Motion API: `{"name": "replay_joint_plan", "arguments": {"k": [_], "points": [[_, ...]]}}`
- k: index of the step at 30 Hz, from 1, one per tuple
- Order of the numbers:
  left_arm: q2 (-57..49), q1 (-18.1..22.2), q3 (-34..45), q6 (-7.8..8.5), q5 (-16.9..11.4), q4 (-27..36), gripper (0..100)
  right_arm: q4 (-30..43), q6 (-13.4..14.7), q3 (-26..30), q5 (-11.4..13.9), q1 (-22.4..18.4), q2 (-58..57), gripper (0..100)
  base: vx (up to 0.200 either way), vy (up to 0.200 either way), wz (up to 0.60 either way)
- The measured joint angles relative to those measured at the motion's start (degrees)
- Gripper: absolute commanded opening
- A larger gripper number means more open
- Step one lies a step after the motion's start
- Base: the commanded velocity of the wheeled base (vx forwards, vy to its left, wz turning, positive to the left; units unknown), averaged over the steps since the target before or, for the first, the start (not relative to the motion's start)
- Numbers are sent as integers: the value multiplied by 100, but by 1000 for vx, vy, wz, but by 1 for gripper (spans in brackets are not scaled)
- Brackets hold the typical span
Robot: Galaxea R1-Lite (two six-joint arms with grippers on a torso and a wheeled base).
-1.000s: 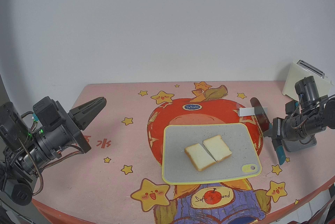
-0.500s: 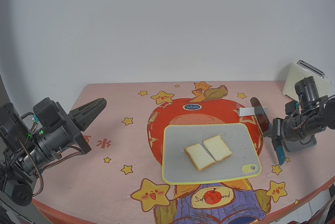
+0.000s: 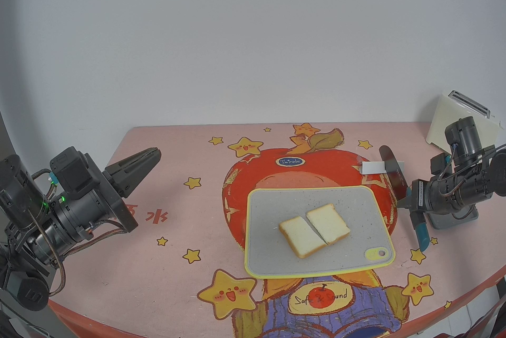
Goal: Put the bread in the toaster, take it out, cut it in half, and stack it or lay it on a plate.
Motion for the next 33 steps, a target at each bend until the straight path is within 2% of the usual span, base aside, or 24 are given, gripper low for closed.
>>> {"name": "replay_joint_plan", "arguments": {"k": [1, 22, 33], "points": [[0, 0, 2, 0, 1, 0, 0, 2, 0, 0, 0, 0, 0, 100, 0, 0, 0], [0, 1, 16, 22, 1, 2, 0, 5, 6, -24, -6, -4, -12, 100, 0, 0, 0], [5, 1, 11, 41, 0, 9, 0, 7, 0, -22, -191, 2, -307, 100, 0, 0, 0]]}}
